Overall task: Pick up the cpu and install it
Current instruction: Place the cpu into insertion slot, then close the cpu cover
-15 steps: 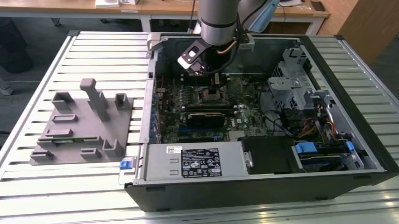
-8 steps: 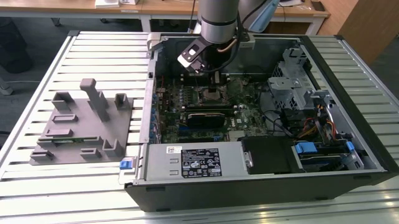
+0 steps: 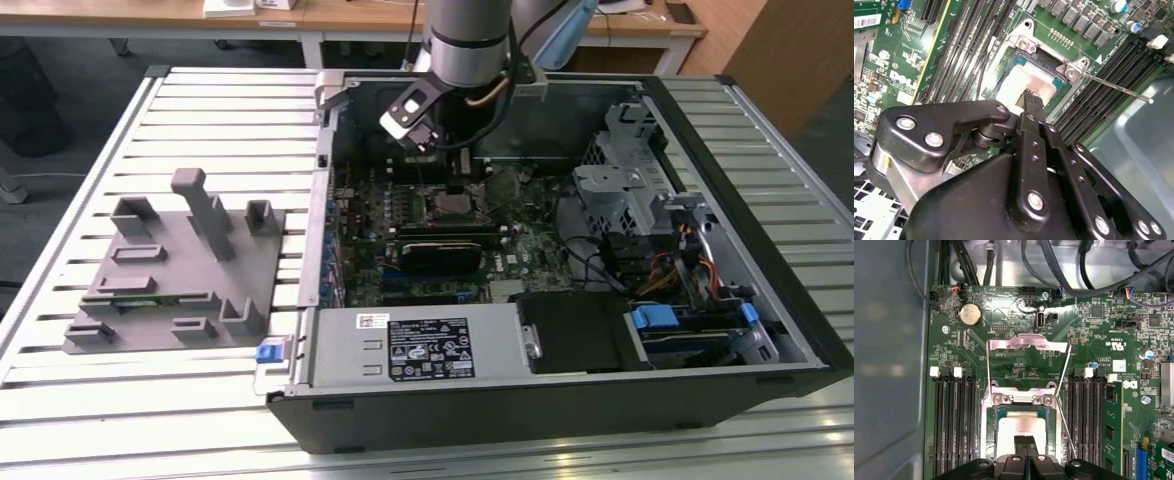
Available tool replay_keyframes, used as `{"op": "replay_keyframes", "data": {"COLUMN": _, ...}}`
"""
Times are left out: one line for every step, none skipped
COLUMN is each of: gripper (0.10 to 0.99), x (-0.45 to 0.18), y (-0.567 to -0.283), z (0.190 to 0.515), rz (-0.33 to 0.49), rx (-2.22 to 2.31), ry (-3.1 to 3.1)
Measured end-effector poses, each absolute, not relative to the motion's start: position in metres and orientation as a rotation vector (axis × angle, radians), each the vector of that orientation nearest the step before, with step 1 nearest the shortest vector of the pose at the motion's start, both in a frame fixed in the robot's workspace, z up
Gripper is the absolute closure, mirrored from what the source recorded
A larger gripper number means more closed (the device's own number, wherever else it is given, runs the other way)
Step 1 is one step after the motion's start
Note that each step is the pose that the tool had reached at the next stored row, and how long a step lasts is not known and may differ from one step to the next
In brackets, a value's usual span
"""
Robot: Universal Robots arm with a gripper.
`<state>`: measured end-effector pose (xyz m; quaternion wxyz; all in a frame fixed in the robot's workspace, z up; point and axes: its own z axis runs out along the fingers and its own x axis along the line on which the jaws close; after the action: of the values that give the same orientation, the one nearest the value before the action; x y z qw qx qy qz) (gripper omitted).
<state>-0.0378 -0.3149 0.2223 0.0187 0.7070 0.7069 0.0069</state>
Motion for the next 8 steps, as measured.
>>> {"op": "replay_keyframes", "data": {"gripper": 0.980, "x": -0.0378, "y": -0.3149, "z": 0.2230, "rz": 0.022, "rx": 2.195, "ry": 2.195}}
{"op": "replay_keyframes", "data": {"gripper": 0.980, "x": -0.0378, "y": -0.3149, "z": 0.2239, "rz": 0.021, "rx": 2.195, "ry": 2.195}}
{"op": "replay_keyframes", "data": {"gripper": 0.980, "x": -0.0378, "y": -0.3149, "z": 0.2247, "rz": 0.021, "rx": 2.195, "ry": 2.195}}
{"op": "replay_keyframes", "data": {"gripper": 0.980, "x": -0.0378, "y": -0.3149, "z": 0.2255, "rz": 0.021, "rx": 2.195, "ry": 2.195}}
{"op": "replay_keyframes", "data": {"gripper": 0.980, "x": -0.0378, "y": -0.3149, "z": 0.2264, "rz": 0.021, "rx": 2.195, "ry": 2.195}}
{"op": "replay_keyframes", "data": {"gripper": 0.980, "x": -0.0378, "y": -0.3149, "z": 0.2275, "rz": 0.021, "rx": 2.195, "ry": 2.195}}
{"op": "replay_keyframes", "data": {"gripper": 0.980, "x": -0.0378, "y": -0.3149, "z": 0.2286, "rz": 0.021, "rx": 2.195, "ry": 2.195}}
{"op": "replay_keyframes", "data": {"gripper": 0.980, "x": -0.0378, "y": -0.3149, "z": 0.2297, "rz": 0.021, "rx": 2.195, "ry": 2.195}}
